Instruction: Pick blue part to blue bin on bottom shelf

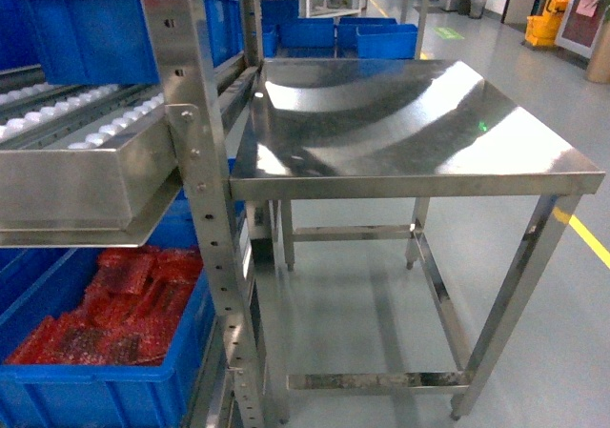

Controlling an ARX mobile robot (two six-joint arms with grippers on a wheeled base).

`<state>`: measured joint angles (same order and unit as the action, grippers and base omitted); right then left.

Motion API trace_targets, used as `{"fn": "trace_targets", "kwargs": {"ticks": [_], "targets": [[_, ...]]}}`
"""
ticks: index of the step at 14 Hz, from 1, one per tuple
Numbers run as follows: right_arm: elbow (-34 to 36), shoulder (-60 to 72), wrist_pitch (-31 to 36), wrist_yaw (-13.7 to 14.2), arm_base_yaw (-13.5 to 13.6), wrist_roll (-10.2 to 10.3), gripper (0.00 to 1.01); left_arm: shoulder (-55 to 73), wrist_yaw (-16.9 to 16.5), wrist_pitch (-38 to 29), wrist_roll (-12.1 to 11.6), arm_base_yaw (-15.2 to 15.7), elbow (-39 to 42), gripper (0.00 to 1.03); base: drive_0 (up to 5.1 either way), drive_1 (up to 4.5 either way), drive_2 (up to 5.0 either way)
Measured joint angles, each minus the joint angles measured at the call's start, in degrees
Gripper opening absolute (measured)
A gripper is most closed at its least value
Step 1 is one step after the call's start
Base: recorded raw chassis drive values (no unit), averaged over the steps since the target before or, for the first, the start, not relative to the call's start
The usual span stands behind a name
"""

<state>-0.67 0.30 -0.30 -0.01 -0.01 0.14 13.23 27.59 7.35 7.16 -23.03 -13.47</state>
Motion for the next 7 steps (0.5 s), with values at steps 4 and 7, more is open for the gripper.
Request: {"fn": "trace_targets", "kwargs": {"ticks": [4, 7], "targets": [[0.0, 0.0, 0.0, 0.0, 0.0, 0.0, 0.98, 0.0, 0.0, 0.0, 0.0, 0.0, 0.0, 0.43, -5.0, 2.49, 2.5], [0.0, 0.0, 0.1, 0.0, 0.0, 0.0, 0.98, 0.0, 0.0, 0.0, 0.0, 0.0, 0.0, 0.43, -5.0, 2.49, 2.5]]}}
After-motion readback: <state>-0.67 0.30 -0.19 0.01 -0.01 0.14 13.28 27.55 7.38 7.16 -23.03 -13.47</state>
